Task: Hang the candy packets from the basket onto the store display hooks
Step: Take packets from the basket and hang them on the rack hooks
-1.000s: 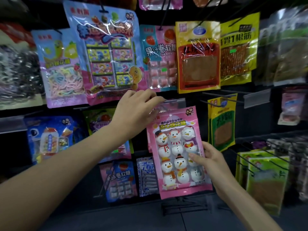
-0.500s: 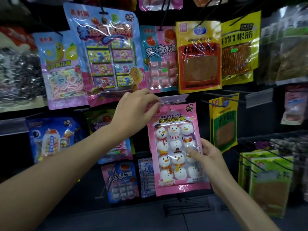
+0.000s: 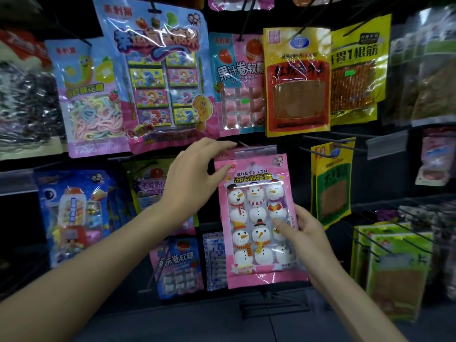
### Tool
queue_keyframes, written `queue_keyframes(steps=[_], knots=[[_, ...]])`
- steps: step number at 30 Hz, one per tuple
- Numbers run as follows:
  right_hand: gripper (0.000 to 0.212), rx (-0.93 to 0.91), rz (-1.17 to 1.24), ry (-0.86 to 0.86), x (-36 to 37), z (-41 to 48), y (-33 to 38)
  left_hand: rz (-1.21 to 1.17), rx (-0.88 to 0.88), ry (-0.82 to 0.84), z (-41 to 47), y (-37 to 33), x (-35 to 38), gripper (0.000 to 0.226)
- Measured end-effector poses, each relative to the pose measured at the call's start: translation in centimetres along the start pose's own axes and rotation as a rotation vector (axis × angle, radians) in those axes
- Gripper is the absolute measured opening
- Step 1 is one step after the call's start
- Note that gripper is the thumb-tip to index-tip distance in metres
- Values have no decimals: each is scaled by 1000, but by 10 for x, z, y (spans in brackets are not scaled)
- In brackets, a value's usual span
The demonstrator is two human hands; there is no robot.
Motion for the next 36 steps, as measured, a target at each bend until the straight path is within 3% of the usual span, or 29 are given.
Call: queue_keyframes(steps=[2, 5, 8, 11, 14, 19, 25, 36], knots=[[33, -5, -4, -5, 1, 2, -3, -54, -132, -37, -15, 1, 1, 46], [33, -8, -23, -19, 2, 7, -7, -239, -468, -80, -43, 0, 11, 49], [29, -7, -28, -28, 5, 11, -11, -405, -815, -6, -71, 0, 26, 61], [28, 2, -15, -49, 11, 16, -15, -523, -967, 105, -92, 5, 40, 67], [28, 2, -7, -80, 19, 22, -21, -646, -1062, 148, -104, 12, 54, 56], [28, 0, 13, -103, 28, 33, -32, -694, -1067, 83, -110, 23, 73, 32], [29, -55, -45, -161, 35, 47, -44, -668, -1093, -25, -111, 36, 101, 44], [29, -106, -196, -186, 46, 92, -47, -662, -1097, -175, -101, 52, 137, 27]])
Point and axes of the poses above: each hand's wrist, its own z-axis towards the middle knuckle, its own x-axis out of the palm, y = z × x, the point moved 1 cm from there along z, towards the middle knuckle, and after that the axes turned 12 degrees about -y, right-handed, at the moved point
